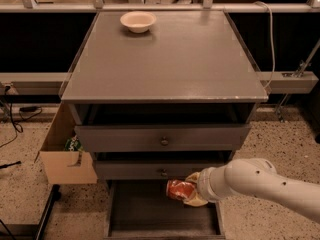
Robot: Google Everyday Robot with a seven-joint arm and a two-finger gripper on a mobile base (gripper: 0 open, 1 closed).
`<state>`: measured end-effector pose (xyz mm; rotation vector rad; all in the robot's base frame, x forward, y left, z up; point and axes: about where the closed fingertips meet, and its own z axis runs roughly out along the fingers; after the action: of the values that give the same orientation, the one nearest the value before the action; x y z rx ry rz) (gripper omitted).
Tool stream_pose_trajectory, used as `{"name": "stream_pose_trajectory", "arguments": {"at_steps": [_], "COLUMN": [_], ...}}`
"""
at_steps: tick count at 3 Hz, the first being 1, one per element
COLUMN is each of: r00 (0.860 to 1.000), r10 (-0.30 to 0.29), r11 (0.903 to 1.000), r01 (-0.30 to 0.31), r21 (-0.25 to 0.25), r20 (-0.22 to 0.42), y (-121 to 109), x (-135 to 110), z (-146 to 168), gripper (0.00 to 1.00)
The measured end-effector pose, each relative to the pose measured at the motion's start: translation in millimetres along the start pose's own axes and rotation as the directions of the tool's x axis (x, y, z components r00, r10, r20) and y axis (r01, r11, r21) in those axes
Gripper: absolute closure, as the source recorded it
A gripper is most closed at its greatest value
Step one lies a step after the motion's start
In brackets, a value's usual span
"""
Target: Pick coke can from bottom drawer and place on counter
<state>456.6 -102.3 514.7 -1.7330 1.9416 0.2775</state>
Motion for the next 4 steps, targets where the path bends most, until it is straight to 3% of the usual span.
{"name": "stream_pose_trajectory", "arguments": {"at_steps": [2,3,4], "r00": [0.999,0.995,0.994], "r10": [-0.052,-0.1,-0.103], "r11": [0.9986,0.9916,0.992], "r01": [0.052,0.102,0.104], "r21": [0.012,0.08,0.071], "r20": [-0.008,-0.03,-0.026], "y": [-1,-3,-7], "x": [-46,-82,-86], "z": [-86,-161,-161], "gripper": [1.0,1.0,1.0]}}
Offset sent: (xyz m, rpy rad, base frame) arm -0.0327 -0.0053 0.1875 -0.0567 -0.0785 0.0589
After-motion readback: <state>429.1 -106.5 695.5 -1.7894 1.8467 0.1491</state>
